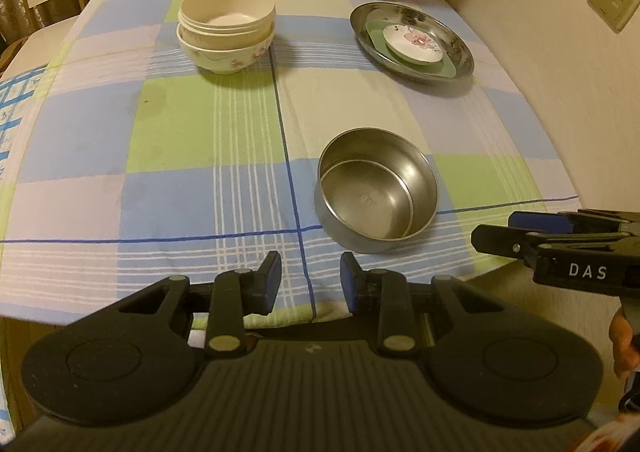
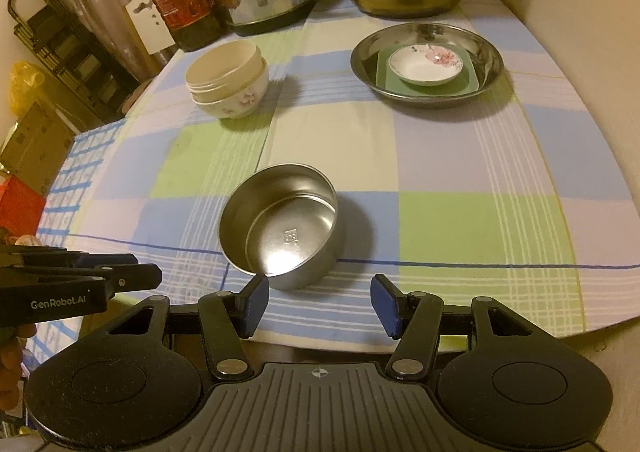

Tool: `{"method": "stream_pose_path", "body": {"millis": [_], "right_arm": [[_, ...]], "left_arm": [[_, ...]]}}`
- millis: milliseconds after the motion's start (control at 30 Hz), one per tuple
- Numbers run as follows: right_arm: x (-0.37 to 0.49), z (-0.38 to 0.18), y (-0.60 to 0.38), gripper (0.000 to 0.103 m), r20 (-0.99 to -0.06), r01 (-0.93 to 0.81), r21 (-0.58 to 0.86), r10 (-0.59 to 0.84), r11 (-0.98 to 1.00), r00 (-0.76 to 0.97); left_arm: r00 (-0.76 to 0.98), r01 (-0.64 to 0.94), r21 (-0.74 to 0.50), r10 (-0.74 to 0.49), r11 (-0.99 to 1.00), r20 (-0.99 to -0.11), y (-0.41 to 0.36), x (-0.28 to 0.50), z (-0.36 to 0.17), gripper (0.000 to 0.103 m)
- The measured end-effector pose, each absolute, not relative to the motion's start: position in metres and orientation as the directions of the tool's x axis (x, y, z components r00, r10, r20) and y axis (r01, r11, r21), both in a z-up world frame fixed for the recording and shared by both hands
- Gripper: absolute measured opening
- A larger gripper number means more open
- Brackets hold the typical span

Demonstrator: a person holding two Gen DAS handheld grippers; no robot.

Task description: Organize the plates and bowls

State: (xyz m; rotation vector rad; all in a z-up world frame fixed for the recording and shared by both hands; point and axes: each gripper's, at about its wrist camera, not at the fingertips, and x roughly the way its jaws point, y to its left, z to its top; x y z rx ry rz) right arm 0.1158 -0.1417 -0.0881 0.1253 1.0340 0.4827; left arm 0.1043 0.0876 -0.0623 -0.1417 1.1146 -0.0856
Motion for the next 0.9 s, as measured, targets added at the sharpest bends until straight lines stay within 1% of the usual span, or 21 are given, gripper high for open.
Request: {"method": "stream_pose_path", "body": {"millis": [333, 633, 900], "right_arm": [[0.127, -0.094, -0.148, 0.057, -0.805, -0.294, 0.322, 0.423, 0.9, 0.415], [0.133, -0.098, -0.15, 0.057, -0.804, -0.276, 0.322, 0.415, 0.906, 0.426], [0.142, -0.104, -0.138, 0.056, -0.793, -0.304, 0.322, 0.431, 0.897, 0.431]], "left_arm": [[0.424, 0.033, -0.131, -0.133, 0.991, -0.896, 0.079, 0.117, -0.072, 0.028], [0.405, 0.028, -0.152, -0.15, 0.988, -0.902, 0.079, 0.132, -0.081, 0.028], [0.409, 0.0, -0.196, -0.179, 0.981, -0.895, 0.082, 0.146, -0.091, 0.028]]}}
